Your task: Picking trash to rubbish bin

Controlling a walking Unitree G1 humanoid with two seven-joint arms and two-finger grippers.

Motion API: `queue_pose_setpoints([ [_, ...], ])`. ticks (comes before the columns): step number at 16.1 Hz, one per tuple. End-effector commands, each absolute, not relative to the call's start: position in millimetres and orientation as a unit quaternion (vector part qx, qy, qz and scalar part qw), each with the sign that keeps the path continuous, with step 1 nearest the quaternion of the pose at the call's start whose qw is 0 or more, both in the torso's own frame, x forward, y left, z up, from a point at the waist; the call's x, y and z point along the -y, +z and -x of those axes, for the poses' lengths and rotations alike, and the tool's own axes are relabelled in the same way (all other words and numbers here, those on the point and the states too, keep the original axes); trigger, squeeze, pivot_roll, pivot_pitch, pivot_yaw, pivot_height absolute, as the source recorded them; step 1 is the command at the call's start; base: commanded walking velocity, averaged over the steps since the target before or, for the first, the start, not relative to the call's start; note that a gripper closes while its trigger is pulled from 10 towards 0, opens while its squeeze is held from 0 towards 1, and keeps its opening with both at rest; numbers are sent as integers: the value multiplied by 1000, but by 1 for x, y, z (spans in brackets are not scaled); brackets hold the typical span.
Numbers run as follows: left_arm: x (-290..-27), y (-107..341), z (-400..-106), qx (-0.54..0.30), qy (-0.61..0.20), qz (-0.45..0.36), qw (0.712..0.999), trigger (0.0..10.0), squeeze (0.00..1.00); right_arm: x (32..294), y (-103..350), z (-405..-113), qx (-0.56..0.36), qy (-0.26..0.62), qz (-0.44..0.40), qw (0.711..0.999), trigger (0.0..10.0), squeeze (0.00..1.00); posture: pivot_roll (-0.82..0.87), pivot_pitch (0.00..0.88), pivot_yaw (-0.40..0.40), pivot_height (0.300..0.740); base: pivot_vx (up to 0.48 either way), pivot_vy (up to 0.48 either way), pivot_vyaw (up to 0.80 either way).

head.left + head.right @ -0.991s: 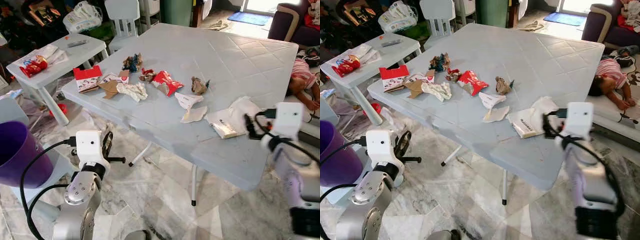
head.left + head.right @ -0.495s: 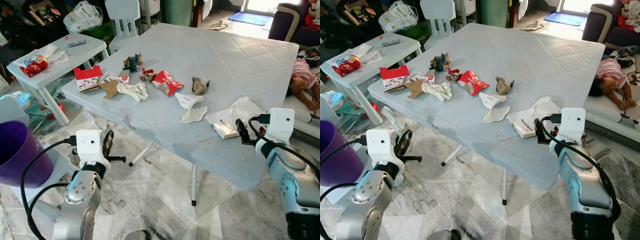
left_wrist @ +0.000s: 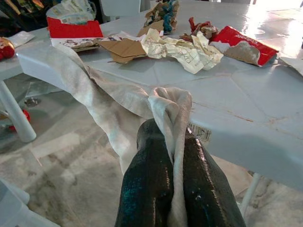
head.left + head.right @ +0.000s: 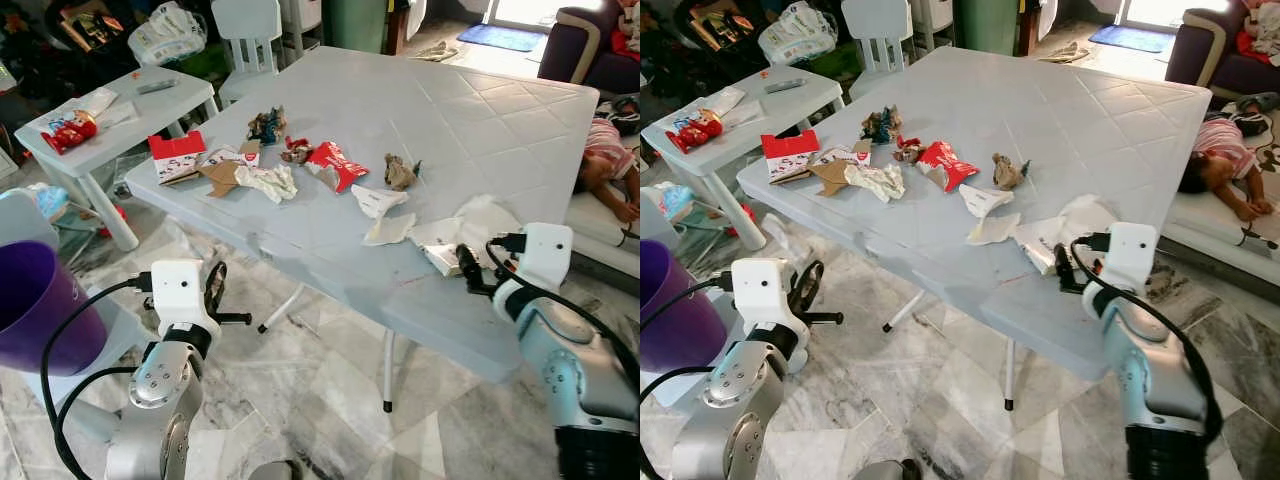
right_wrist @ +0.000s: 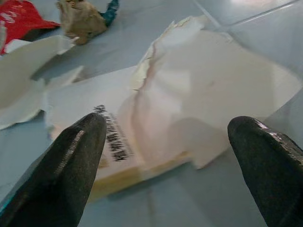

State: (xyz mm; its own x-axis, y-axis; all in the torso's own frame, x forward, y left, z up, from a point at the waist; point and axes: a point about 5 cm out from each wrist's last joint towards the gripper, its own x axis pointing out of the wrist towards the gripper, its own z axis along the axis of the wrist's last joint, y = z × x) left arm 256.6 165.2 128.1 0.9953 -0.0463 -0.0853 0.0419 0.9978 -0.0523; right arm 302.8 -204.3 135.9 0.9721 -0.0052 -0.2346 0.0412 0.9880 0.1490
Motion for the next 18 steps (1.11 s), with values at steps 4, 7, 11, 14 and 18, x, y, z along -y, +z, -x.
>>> queue_pose_setpoints([
  [4, -167, 126, -257, -49, -17, 31, 998, 0, 0, 192, 150, -309, -88, 2, -117, 989, 0, 0, 66, 75, 41, 740, 0, 0, 0],
  [7, -168, 125, -257, -52, -8, 41, 998, 0, 0, 193, 149, -310, -86, -3, -134, 987, 0, 0, 64, 82, 42, 740, 0, 0, 0],
  [11, -167, 125, -258, -52, -8, 45, 998, 0, 0, 194, 148, -311, -87, -7, -135, 987, 0, 0, 60, 83, 41, 740, 0, 0, 0],
  [14, -167, 125, -259, -52, -6, 46, 998, 0, 0, 209, 164, -311, -25, -56, -56, 997, 10000, 0, 58, 87, 39, 740, 0, 0, 0],
  [18, -165, 125, -259, -52, -8, 49, 997, 0, 0, 214, 171, -314, -6, -64, -62, 996, 10000, 1000, 54, 90, 38, 740, 0, 0, 0],
])
